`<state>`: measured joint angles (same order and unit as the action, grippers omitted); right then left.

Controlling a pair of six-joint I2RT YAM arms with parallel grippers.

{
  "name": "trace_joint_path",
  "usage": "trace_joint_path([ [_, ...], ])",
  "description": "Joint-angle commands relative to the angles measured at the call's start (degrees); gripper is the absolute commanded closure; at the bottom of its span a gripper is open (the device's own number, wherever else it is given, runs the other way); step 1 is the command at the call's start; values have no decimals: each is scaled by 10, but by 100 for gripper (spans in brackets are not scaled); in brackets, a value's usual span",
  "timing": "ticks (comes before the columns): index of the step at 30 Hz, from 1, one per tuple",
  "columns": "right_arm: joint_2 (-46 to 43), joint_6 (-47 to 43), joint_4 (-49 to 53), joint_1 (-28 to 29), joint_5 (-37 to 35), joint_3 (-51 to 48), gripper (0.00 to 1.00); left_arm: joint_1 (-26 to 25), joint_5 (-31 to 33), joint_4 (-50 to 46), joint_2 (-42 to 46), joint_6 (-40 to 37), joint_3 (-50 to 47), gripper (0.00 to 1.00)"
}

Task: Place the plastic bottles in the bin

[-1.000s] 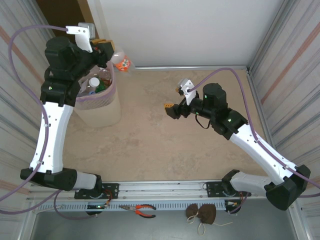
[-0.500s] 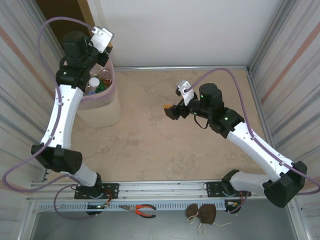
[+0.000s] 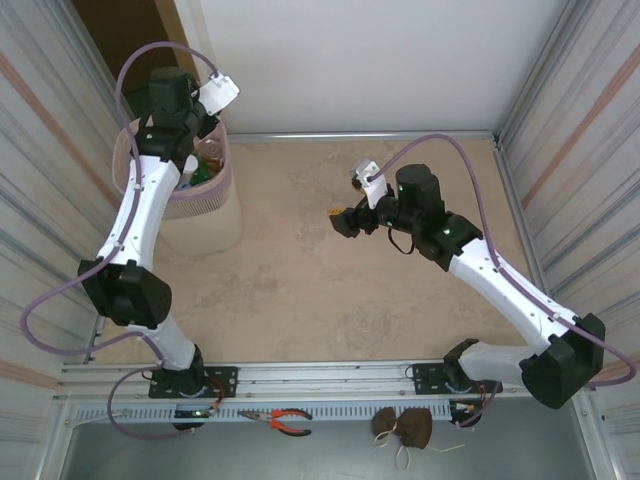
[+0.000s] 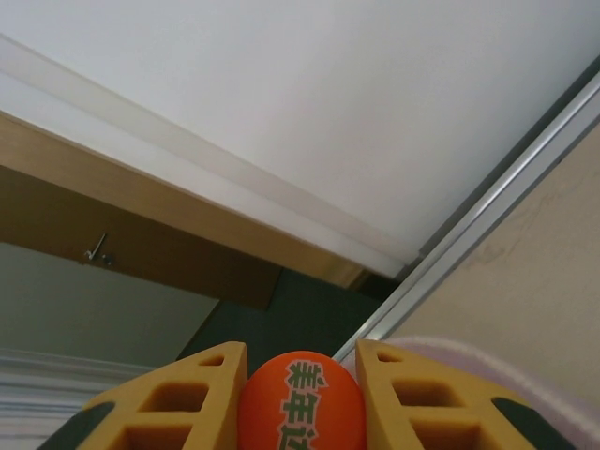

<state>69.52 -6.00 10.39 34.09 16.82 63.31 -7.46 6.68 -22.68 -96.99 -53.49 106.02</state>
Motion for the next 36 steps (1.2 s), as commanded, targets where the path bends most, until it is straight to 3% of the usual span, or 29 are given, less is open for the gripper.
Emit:
trace_joint_path([
  [1,3,11,-19,-6,20,-5,15,14,32,14,-7,-45,-20,90],
  [17,3,12,-14,-10,22,-2,15,47,-25,-55,-29,-1,-6,64],
  [27,-9,12,-8,-10,21,1,15,50,-146,-152,-14,79,86,31],
  [30,-11,13,-7,-9,19,1,15,54,-179,-170,-11,108,111,30],
  [36,-18,13,-3,-9,16,-1,15,63,-165,-171,-30,161,142,53],
])
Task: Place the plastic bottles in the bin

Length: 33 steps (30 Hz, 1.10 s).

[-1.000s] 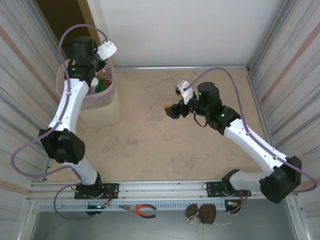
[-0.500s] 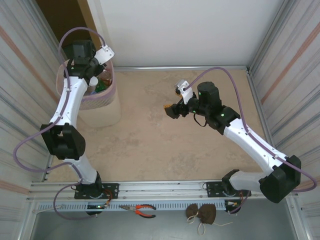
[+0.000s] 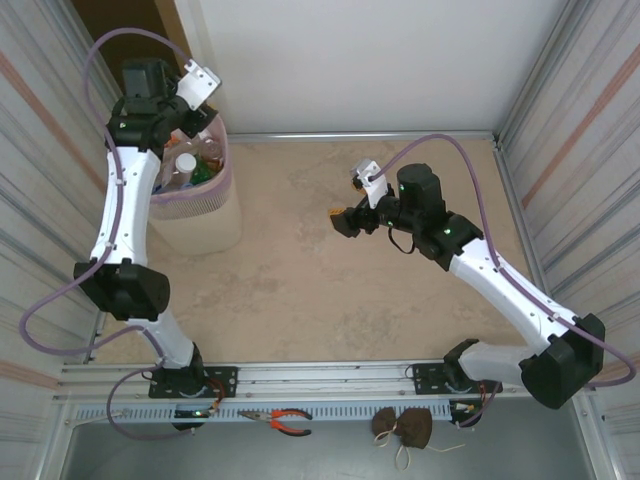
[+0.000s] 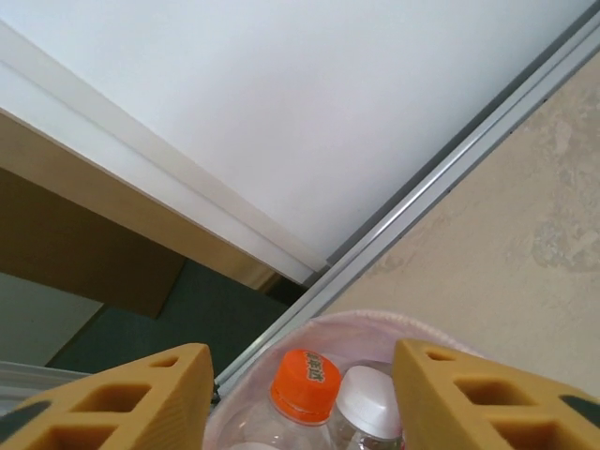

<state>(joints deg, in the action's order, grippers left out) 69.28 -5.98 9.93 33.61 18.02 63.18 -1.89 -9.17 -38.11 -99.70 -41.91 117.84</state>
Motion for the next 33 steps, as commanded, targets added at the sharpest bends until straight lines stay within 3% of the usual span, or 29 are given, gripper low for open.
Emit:
trace_joint_path([
  [1,-16,12,2,-4,4,0,16,9,0,-19,-12,47,28,55],
  [7,-22,10,10,-6,0,-2,16,21,40,-46,-78,52,67,63],
  [17,-29,12,15,-5,-7,-3,16,40,-26,-43,-90,84,33,66],
  [26,-69,17,40,-7,-48,-3,16,41,-98,-38,-8,168,51,60],
  [33,-121,57,68,-41,-117,-23,15,41,-170,-16,135,294,-81,54],
])
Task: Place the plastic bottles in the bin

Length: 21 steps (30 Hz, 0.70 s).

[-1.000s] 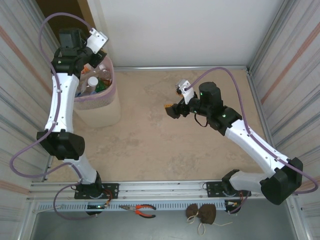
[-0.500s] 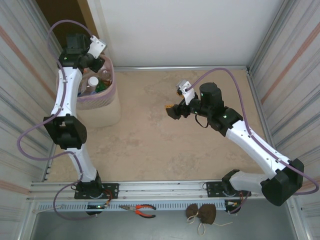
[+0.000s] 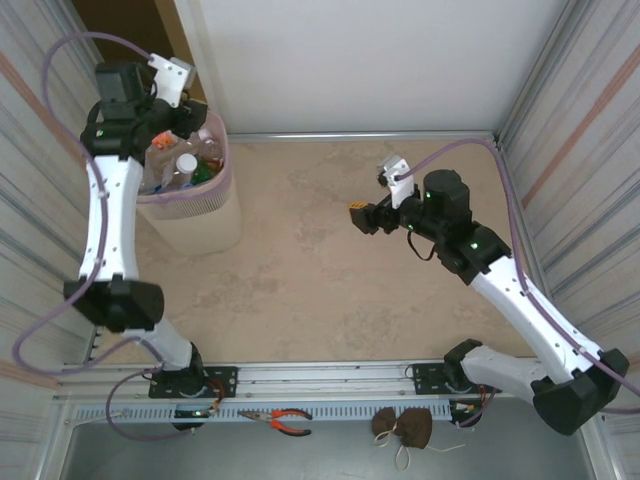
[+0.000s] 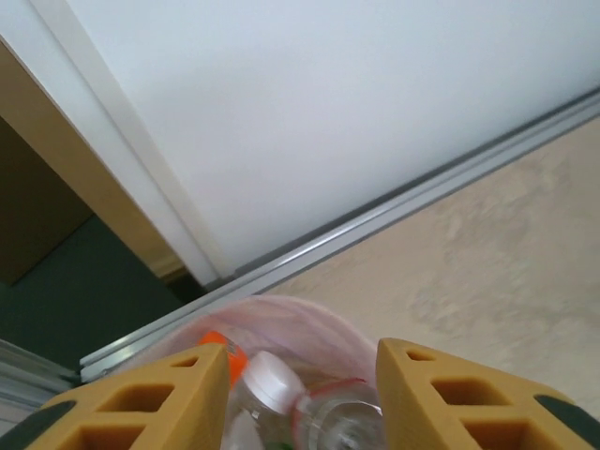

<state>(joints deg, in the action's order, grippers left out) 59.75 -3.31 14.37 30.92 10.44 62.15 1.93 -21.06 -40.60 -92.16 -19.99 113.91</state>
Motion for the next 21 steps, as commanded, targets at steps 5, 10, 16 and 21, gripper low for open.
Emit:
trace_joint_path([
  [5,-72,66,55,-54,-75,-35,14,3,-89,1,178,155,-164,49],
  [10,-110,94,84,-97,-114,-67,13,2,-86,-5,303,234,-310,44],
  [16,-140,112,92,-143,-157,-125,7,2,-33,17,409,311,-500,34],
  [21,-144,119,62,-176,-204,-195,1,2,51,77,457,362,-653,17],
])
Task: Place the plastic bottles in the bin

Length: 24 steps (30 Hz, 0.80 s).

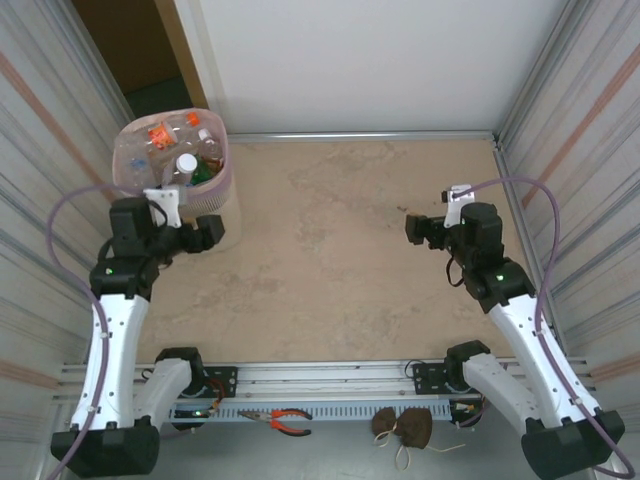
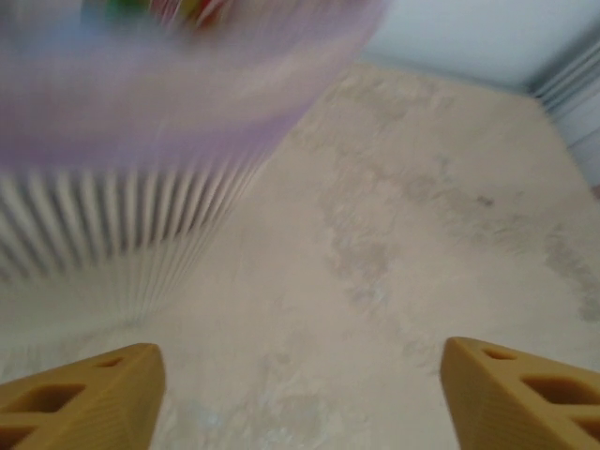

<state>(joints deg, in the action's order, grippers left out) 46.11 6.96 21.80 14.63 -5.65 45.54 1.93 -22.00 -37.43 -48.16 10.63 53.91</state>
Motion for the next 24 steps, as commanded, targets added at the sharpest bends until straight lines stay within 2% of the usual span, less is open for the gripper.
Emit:
trace_joint_path([
  [1,-10,20,-27,-22,-50,-43,1,2,81,61,22,62,-81,13],
  [3,-12,25,-53,-36,-65,-75,1,2,123,89,20,70,-124,10],
  [8,-16,25,-146,-70,-90,-160,1,2,183,183,-9,61,-197,13],
  [12,-1,25,-245,-92,-92,-221,1,3,232,281,-45,30,-232,12],
  [19,51,15,-402,-104,-92,-285,1,2,222,497,-145,-47,-278,8],
  [24,140,9,-503,-116,-68,-293,1,2,207,638,-223,-103,-292,2],
])
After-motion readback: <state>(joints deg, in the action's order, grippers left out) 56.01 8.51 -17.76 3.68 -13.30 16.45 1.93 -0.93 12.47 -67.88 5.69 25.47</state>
